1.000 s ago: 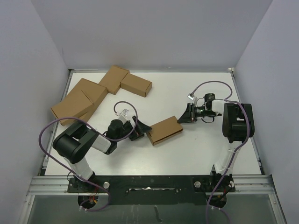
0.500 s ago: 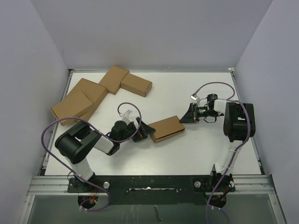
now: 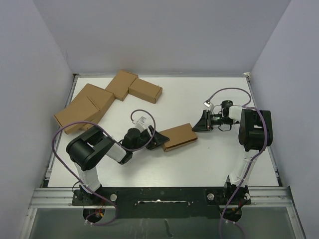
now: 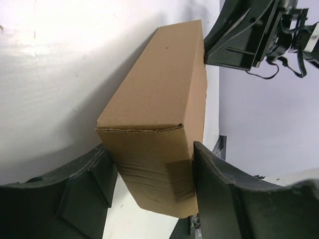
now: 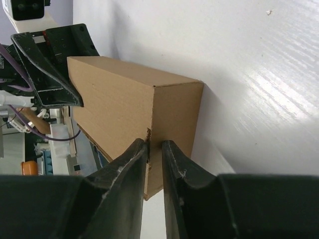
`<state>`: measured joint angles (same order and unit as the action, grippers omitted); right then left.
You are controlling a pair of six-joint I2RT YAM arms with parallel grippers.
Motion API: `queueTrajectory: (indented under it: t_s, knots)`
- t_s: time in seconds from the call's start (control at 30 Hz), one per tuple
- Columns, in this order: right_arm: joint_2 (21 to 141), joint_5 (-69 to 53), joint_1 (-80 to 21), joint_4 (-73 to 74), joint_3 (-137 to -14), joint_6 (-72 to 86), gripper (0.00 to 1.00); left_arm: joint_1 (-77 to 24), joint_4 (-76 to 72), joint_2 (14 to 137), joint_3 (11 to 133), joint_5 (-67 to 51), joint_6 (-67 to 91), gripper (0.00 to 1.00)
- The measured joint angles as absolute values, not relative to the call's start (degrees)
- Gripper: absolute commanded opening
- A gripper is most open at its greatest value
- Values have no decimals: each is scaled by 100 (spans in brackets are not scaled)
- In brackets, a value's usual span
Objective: Fold the paper box
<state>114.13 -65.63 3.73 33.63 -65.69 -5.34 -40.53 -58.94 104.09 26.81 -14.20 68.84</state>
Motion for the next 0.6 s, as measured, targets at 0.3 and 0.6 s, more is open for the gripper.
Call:
queueTrajectory:
  t_s: [0.3, 0.6]
  knots:
    - [11356, -6410, 613, 3756, -6764, -1120, 58, -3861, -5424, 10090, 2858, -1546, 6243, 35]
    - [10200, -6348, 1424, 3955, -6768, -1393, 58, -3347, -1992, 8517, 4449, -1308, 3712, 29]
